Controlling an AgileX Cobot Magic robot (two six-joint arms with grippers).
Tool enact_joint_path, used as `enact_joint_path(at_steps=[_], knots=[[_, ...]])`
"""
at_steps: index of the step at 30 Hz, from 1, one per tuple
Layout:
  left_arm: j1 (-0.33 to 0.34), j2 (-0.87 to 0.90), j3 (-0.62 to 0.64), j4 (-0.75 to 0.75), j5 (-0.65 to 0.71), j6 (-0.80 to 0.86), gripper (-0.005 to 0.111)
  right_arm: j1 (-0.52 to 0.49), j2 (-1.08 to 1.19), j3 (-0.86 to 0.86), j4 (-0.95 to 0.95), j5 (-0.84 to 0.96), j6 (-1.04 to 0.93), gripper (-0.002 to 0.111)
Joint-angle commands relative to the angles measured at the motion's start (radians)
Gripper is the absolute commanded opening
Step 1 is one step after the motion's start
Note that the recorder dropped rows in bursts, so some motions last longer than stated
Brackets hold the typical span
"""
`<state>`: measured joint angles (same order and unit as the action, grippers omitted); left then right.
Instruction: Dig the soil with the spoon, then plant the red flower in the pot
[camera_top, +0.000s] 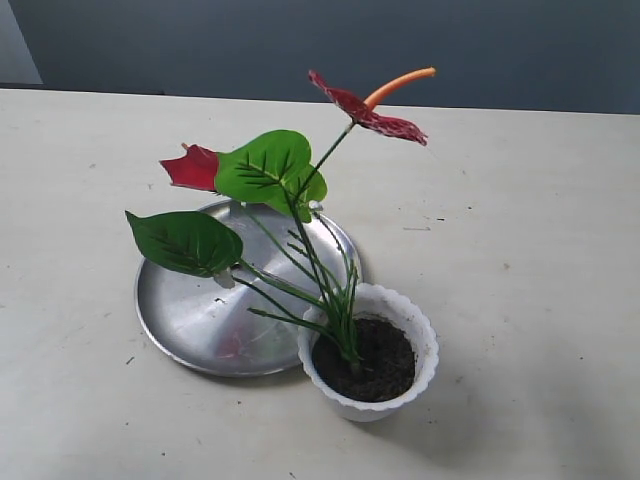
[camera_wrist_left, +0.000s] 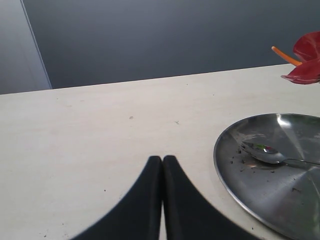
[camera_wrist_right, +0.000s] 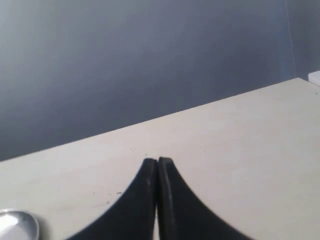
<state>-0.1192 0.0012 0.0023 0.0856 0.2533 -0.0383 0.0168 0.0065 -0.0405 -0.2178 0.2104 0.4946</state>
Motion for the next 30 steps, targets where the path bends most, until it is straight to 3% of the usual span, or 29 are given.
enact_joint_path(at_steps=[1,7,10,30], knots=[[-0.005,-0.001,-0.002,-0.002,-0.014,-0.004,0.001,-0.005,-0.007,0.006,0.124,0.013,-0.249,0.0],[-0.005,-0.001,-0.002,-0.002,-0.014,-0.004,0.001,-0.005,-0.007,0.041,0.103,-0.079,-0.251,0.0],[-0.005,-0.001,-0.002,-0.002,-0.014,-0.004,0.001,-0.005,-0.007,0.041,0.123,-0.01,-0.251,0.0],[-0.005,-0.001,-0.002,-0.002,-0.014,-0.004,0.001,-0.005,-0.007,0.041,0.123,-0.01,-0.251,0.0]])
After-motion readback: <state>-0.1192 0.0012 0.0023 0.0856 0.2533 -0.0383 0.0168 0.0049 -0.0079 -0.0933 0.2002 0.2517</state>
